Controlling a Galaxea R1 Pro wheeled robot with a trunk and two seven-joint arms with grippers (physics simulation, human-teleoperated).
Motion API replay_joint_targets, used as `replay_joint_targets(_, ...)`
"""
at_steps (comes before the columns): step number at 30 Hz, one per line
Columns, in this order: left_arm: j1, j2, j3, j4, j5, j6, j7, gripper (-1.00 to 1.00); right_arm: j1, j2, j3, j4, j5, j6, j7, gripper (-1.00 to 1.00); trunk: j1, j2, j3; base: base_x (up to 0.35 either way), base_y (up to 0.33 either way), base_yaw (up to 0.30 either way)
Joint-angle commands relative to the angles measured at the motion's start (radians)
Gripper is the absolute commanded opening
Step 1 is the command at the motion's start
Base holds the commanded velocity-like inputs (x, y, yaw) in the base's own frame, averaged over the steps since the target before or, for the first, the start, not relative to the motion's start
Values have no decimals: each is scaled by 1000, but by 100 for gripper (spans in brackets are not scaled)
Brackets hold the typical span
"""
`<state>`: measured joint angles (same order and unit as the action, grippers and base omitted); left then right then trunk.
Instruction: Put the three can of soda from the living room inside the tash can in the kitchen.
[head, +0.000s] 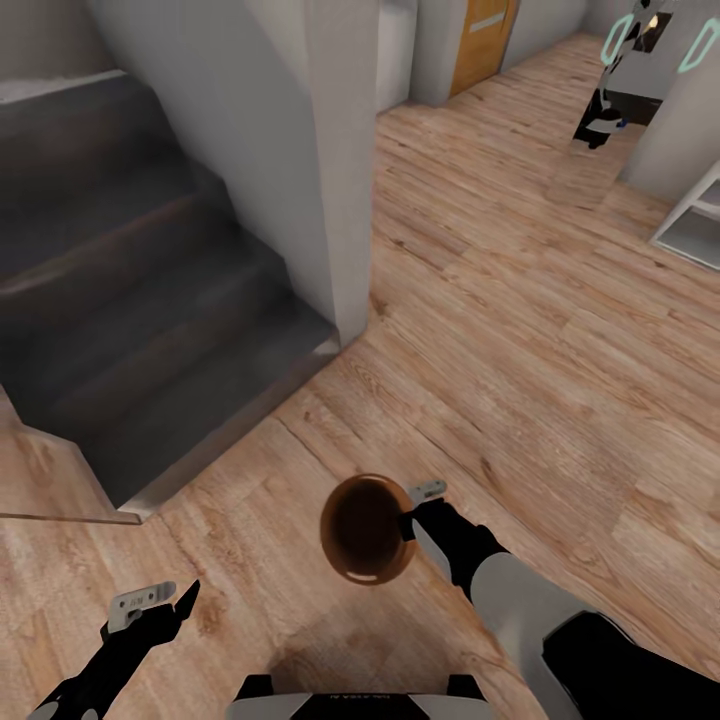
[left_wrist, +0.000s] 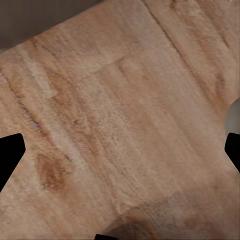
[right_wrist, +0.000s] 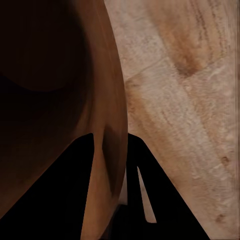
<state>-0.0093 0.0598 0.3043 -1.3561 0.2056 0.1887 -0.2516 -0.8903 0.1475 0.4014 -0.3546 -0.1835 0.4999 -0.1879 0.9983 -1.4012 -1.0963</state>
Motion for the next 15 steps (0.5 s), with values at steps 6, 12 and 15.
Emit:
replay_joint_targets(6, 0, 0, -1, 0, 0, 0, 0, 100, -1, -12, 0, -2, -7, 1, 4, -100, -23, 42, 19, 0, 0, 0)
replay_joint_targets(12, 0, 0, -1, 1, 0, 0, 0, 100, 2, -73, 20, -26, -6, 0, 41, -100, -46, 84, 38, 0, 0, 0)
replay_joint_targets(15, 0, 0, -1, 1, 0, 0, 0, 100, 8, -119, 38, -62, -7, 0, 74, -100, -58, 105, 47, 0, 0, 0)
